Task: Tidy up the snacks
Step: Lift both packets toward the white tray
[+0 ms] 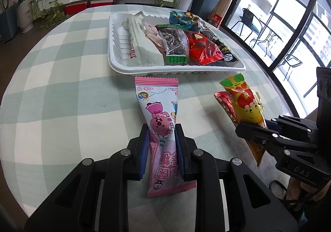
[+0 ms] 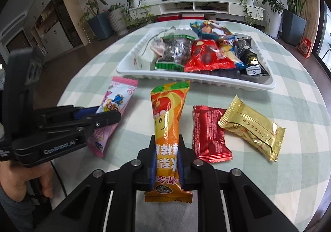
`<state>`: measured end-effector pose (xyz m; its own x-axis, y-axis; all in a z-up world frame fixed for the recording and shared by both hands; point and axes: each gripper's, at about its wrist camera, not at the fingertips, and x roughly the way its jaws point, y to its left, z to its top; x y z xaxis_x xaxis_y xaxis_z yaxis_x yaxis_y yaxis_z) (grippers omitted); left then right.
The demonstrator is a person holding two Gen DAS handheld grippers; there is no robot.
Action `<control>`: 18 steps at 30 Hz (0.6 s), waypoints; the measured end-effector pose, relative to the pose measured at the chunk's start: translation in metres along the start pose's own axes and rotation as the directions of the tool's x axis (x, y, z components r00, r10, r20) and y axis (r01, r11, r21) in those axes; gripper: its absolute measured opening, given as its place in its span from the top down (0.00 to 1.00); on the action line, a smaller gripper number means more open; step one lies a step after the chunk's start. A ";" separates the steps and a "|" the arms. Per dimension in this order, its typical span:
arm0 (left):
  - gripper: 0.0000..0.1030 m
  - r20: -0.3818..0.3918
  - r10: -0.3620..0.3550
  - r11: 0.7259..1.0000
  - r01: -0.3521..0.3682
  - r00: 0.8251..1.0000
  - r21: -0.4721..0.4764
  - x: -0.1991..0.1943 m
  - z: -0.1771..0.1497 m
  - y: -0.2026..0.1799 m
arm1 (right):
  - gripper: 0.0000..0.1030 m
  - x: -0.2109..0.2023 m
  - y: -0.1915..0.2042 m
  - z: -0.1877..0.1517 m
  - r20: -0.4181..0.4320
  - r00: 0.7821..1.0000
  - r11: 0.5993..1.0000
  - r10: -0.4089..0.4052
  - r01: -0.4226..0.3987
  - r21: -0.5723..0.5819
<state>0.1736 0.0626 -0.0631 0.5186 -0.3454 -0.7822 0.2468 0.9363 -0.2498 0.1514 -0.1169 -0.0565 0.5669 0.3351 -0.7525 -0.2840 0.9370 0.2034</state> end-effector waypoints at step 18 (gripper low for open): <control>0.79 0.132 -0.116 0.990 0.125 0.984 -0.059 -0.041 0.032 -0.002 | 0.83 -0.060 -0.082 0.031 0.136 0.990 0.973 0.048 -0.076 0.216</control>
<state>0.1778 0.0728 -0.0127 0.5899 -0.4574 -0.6654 0.2614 0.8879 -0.3786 0.1646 -0.2105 -0.0089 0.6526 0.3896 -0.6498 -0.1524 0.9077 0.3910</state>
